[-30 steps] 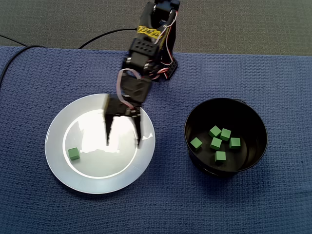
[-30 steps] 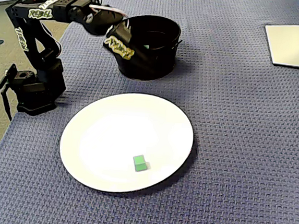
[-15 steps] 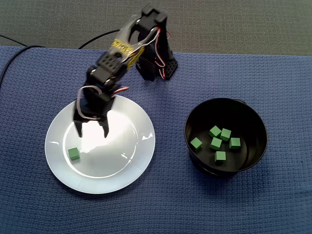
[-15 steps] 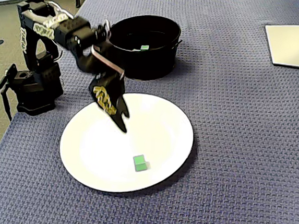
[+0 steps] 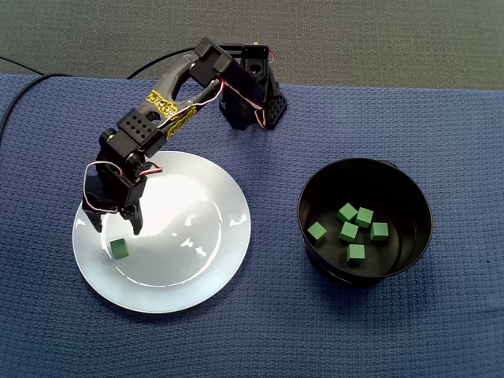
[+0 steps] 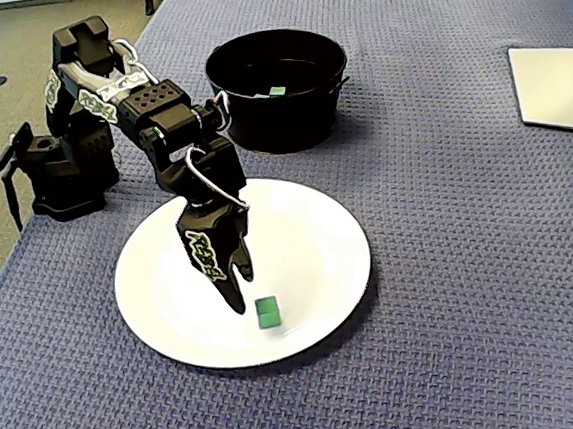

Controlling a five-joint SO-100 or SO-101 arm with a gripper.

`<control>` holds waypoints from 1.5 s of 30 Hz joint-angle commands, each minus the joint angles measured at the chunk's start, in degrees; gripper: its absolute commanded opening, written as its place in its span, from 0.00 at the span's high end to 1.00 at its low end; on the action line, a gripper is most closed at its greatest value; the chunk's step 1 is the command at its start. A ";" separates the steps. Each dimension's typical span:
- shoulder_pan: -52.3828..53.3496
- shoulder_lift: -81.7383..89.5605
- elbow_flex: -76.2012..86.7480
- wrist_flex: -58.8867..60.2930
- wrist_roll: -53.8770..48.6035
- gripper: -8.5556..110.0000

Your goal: Pick up the items on the white plate and put them in the black container.

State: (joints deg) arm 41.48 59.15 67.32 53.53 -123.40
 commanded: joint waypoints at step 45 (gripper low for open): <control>-2.11 -4.22 1.41 -9.76 4.48 0.93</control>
State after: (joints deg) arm 39.81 53.26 68.55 44.65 -119.44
